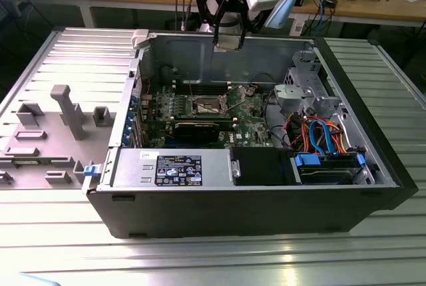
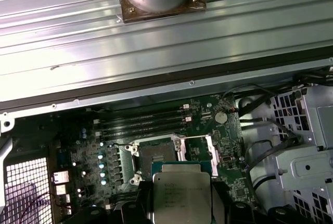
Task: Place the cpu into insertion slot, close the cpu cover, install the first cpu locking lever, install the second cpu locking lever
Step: 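Place the cpu into insertion slot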
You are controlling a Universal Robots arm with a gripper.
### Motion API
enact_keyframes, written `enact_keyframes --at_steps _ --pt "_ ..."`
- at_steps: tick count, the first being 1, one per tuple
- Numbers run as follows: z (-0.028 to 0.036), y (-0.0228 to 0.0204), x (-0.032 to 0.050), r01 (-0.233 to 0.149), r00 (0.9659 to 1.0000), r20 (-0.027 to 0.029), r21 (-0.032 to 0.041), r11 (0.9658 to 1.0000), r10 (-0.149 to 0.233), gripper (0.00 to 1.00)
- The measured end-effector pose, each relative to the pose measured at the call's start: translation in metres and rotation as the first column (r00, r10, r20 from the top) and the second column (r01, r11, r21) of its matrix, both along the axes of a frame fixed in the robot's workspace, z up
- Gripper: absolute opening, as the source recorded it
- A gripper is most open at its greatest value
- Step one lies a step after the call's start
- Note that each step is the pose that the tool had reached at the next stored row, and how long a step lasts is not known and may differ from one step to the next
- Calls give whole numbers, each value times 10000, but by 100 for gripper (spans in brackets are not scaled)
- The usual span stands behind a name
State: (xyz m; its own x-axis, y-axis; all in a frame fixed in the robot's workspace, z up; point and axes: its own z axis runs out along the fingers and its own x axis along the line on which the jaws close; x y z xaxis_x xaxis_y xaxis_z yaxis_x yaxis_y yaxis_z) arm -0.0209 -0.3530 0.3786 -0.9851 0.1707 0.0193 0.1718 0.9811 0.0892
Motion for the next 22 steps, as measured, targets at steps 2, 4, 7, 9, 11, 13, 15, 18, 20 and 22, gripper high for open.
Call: enact_keyframes --at_steps 2,4,7,9,11,13,15,18,20,22 --pt "0 0 0 106 9999 0 1 9999 -106 55" --pt "0 0 0 128 9999 1 1 9999 -128 55" --pt "0 0 0 131 9999 0 0 9999 -131 55" --pt "0 0 0 130 9999 0 1 9999 -130 55" --pt "0 0 0 131 9999 0 0 9999 -131 55" --pt "0 0 0 131 9999 0 1 9999 -131 55" --pt "0 0 0 132 9999 0 0 9999 -132 55" --pt "-1 0 0 160 9999 1 1 9999 -160 55" --pt "-1 0 0 288 9996 1 -1 9996 -288 55" --pt "-1 0 0 656 9978 0 -3 9978 -656 55"
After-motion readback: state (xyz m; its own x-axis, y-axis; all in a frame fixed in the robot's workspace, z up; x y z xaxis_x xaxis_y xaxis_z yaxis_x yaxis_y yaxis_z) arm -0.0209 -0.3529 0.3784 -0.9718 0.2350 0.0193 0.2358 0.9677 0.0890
